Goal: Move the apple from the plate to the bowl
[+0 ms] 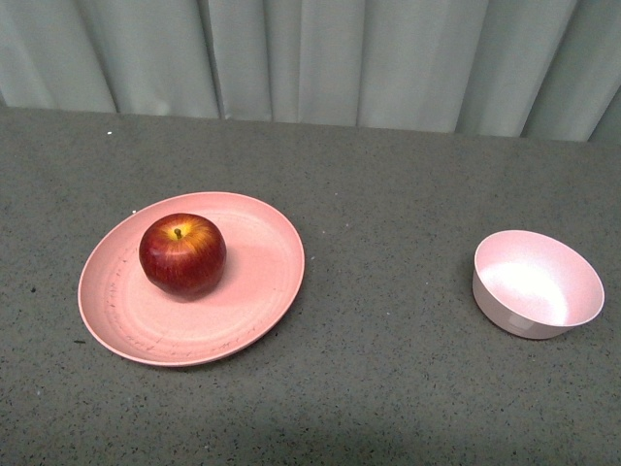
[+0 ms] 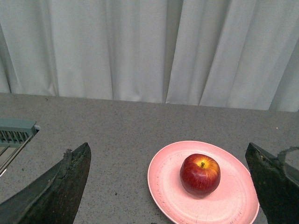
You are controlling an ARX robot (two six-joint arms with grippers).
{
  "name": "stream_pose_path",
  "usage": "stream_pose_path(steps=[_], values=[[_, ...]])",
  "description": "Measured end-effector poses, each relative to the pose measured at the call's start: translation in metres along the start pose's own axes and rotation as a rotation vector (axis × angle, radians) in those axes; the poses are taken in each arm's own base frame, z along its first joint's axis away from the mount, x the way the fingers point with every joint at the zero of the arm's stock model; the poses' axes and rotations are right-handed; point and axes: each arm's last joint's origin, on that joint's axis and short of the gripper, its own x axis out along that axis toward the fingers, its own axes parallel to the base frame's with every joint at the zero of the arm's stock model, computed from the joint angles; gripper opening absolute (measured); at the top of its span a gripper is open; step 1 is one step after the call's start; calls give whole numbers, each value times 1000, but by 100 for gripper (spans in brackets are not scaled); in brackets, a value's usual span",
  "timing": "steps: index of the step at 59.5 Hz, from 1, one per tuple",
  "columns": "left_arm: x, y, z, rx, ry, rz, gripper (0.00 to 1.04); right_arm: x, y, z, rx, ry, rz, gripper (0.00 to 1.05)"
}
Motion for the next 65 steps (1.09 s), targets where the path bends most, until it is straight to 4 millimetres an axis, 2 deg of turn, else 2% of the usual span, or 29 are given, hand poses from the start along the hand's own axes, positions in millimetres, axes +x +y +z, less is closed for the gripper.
stream_pose_path(steps=[65], values=[[0, 0, 0, 0, 0, 0, 98, 0, 0, 0, 0, 0, 0, 95]])
